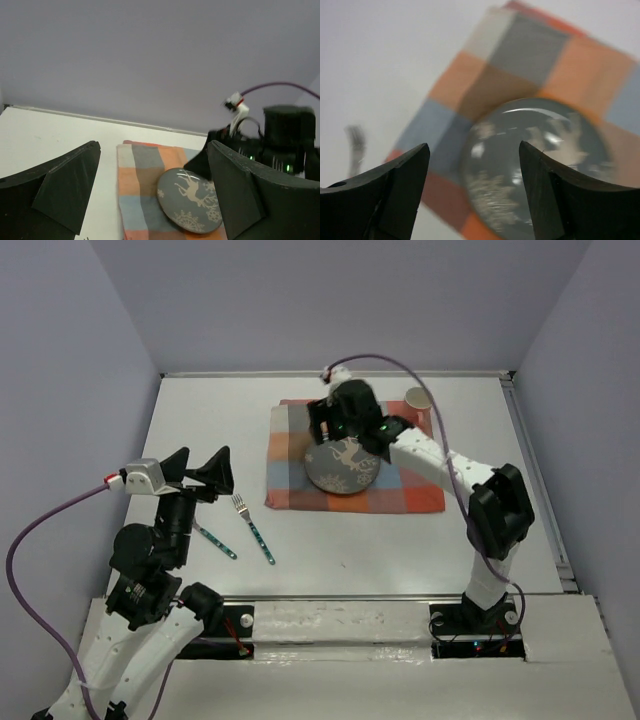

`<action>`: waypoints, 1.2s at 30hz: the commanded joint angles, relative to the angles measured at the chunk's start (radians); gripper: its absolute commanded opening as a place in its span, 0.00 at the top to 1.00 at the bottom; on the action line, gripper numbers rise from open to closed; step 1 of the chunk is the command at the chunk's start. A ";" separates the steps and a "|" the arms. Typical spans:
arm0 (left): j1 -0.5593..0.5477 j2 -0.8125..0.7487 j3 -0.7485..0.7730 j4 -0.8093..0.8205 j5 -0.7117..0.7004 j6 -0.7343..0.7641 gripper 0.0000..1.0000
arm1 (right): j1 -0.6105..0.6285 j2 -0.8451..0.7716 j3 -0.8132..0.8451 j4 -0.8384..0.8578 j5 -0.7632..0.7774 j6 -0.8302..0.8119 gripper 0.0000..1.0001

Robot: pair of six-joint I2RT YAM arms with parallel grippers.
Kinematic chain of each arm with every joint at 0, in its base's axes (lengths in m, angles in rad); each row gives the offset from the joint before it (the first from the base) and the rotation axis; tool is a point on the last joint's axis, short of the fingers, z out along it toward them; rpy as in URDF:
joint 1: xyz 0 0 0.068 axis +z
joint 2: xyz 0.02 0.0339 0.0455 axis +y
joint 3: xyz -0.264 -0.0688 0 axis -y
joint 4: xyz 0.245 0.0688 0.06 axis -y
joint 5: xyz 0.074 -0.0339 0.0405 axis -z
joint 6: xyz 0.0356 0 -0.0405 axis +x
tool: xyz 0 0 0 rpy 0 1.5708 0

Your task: Set the dinner table for one person

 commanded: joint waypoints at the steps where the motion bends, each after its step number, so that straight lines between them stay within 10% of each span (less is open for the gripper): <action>1: 0.011 -0.006 0.000 0.020 -0.163 -0.018 0.01 | 0.243 0.040 -0.125 0.200 -0.058 0.149 0.26; 10: 0.038 -0.037 -0.020 0.025 -0.405 -0.098 0.01 | 0.458 0.210 -0.113 0.206 0.068 0.221 0.36; 36: 0.046 -0.020 -0.025 0.048 -0.262 -0.093 0.01 | 0.588 0.249 -0.076 0.122 0.147 0.201 0.57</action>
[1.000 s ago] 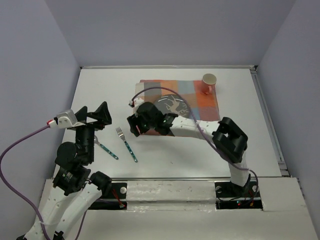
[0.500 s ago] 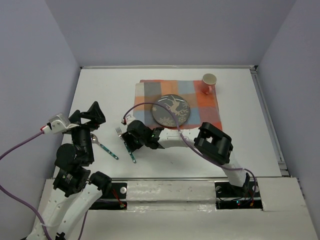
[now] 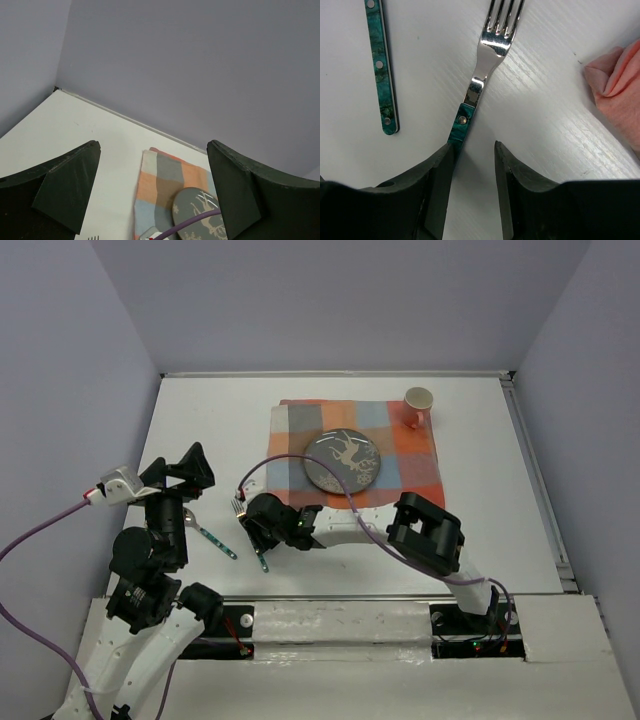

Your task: Set the dinner table for one person

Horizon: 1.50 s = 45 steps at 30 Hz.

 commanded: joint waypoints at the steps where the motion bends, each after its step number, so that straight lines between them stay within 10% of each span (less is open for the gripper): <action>1: 0.007 0.006 -0.009 0.062 0.006 -0.005 0.01 | 0.017 -0.046 0.033 -0.014 0.047 -0.018 0.57; 19: -0.019 -0.034 -0.012 0.065 0.012 0.001 0.01 | 0.026 0.095 0.157 -0.151 0.024 0.011 0.59; 25: -0.069 -0.051 -0.012 0.068 0.022 0.003 0.01 | 0.026 0.095 0.172 -0.168 0.128 0.041 1.00; 45: -0.223 -0.091 -0.015 0.073 0.023 0.010 0.01 | -0.282 0.080 0.309 -0.071 0.351 0.244 1.00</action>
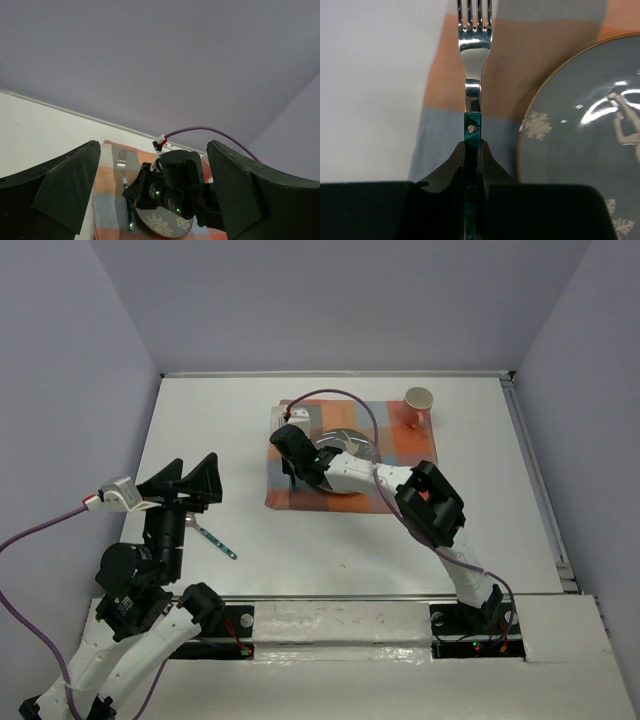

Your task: Set the dinner table for one person

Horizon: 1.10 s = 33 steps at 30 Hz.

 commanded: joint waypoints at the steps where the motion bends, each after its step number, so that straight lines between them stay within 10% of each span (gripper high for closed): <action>1: -0.020 -0.010 -0.009 0.063 -0.006 0.015 0.01 | -0.032 -0.003 0.026 0.057 0.053 0.081 1.00; 24: -0.030 0.009 -0.010 0.068 -0.006 0.030 0.01 | -0.043 0.092 0.064 0.043 0.040 0.119 0.99; 30: -0.028 0.013 -0.009 0.066 -0.010 0.035 0.01 | -0.043 0.066 0.073 0.034 -0.001 0.084 0.42; 33: -0.023 0.015 -0.009 0.068 -0.011 0.040 0.01 | -0.043 0.028 0.046 0.035 -0.026 0.063 0.38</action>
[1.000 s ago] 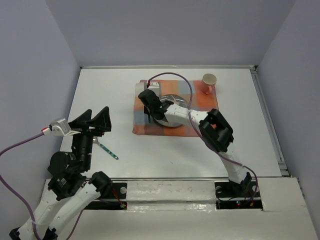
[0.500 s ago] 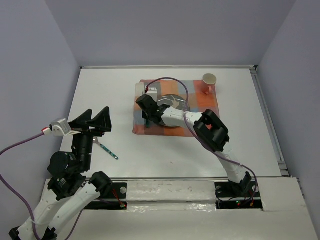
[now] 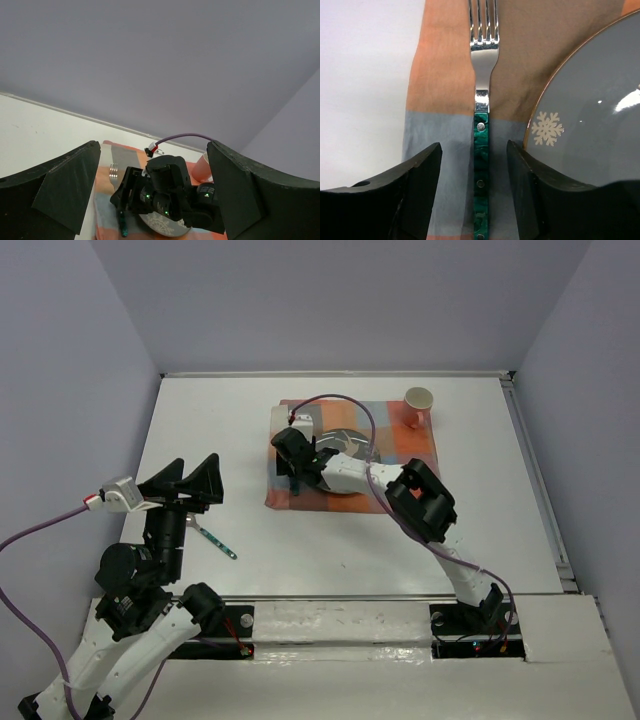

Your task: Set the dinner table for one person

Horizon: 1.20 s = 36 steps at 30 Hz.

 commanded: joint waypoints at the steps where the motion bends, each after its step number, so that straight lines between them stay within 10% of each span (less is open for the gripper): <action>1: 0.003 0.017 -0.007 0.061 -0.013 0.026 0.01 | 0.018 -0.084 0.007 0.038 -0.025 -0.041 0.38; 17: 0.052 0.023 -0.010 0.074 -0.070 0.063 0.01 | 0.320 0.018 0.077 0.145 -0.537 -0.482 0.33; 27: 0.098 0.035 -0.007 0.070 -0.014 0.051 0.01 | 0.353 0.099 0.090 0.139 -0.473 -0.508 0.36; 33: 0.115 0.041 -0.001 0.061 -0.020 0.046 0.01 | 0.373 0.095 0.033 0.127 -0.378 -0.551 0.63; 36: 0.117 0.041 -0.003 0.059 -0.025 0.045 0.01 | 0.373 0.060 -0.015 0.147 -0.232 -0.517 1.00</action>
